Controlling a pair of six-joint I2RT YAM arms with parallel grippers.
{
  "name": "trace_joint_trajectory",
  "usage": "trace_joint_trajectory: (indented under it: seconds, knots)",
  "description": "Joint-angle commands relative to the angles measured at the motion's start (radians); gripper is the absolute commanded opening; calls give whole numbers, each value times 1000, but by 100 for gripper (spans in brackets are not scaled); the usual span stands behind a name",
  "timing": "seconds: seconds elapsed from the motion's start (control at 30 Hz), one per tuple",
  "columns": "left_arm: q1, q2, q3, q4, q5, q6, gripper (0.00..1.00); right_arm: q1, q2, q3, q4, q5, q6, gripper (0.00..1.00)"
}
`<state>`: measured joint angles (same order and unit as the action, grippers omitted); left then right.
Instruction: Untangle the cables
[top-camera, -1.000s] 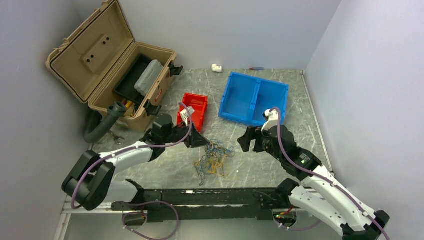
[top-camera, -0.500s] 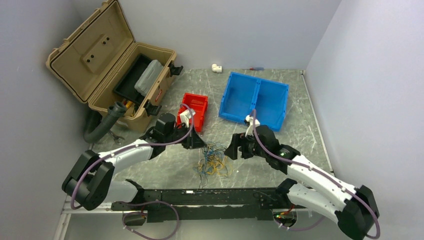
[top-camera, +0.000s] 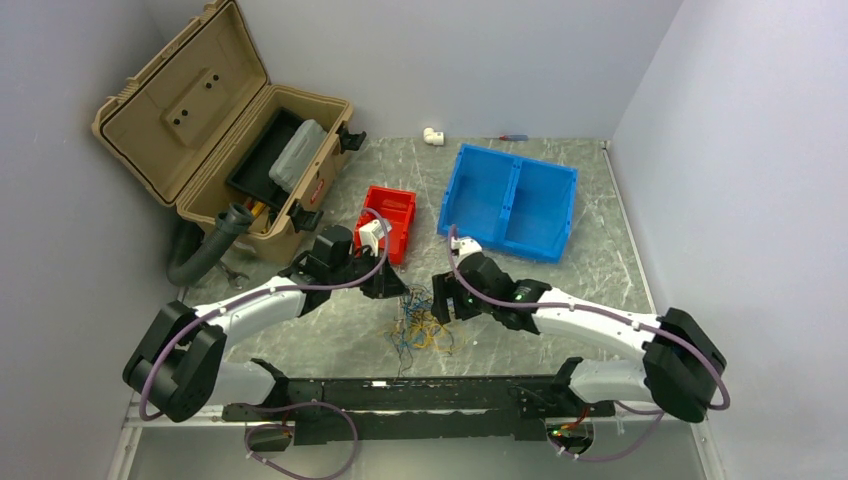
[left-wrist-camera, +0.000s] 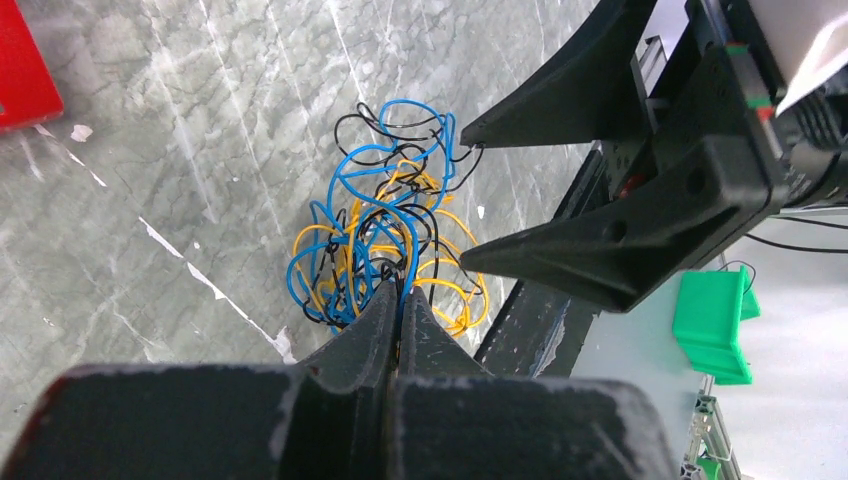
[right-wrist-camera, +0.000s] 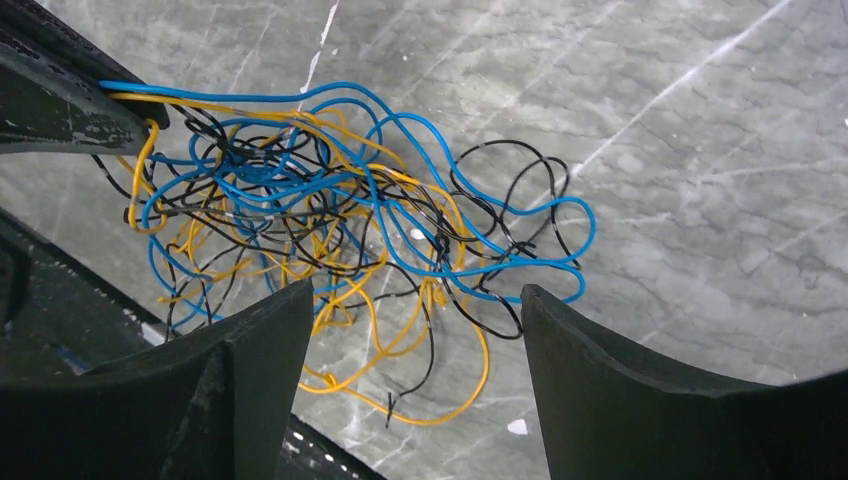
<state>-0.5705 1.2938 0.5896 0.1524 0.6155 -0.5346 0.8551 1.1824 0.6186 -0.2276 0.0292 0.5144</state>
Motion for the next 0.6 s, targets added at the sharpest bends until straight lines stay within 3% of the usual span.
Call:
trace_joint_trajectory:
  seconds: [0.0, 0.17, 0.4, 0.57]
  knots:
    - [3, -6, 26, 29, 9, 22, 0, 73, 63, 77, 60, 199, 12, 79]
    - [2, -2, 16, 48, 18, 14, 0, 139, 194, 149, 44, 380, 38, 80]
    - [2, -2, 13, 42, 14, 9, 0, 186, 388, 174, 72, 475, 100, 80]
    - [29, -60, 6, -2, 8, 21, 0, 208, 485, 187, -62, 547, 172, 81]
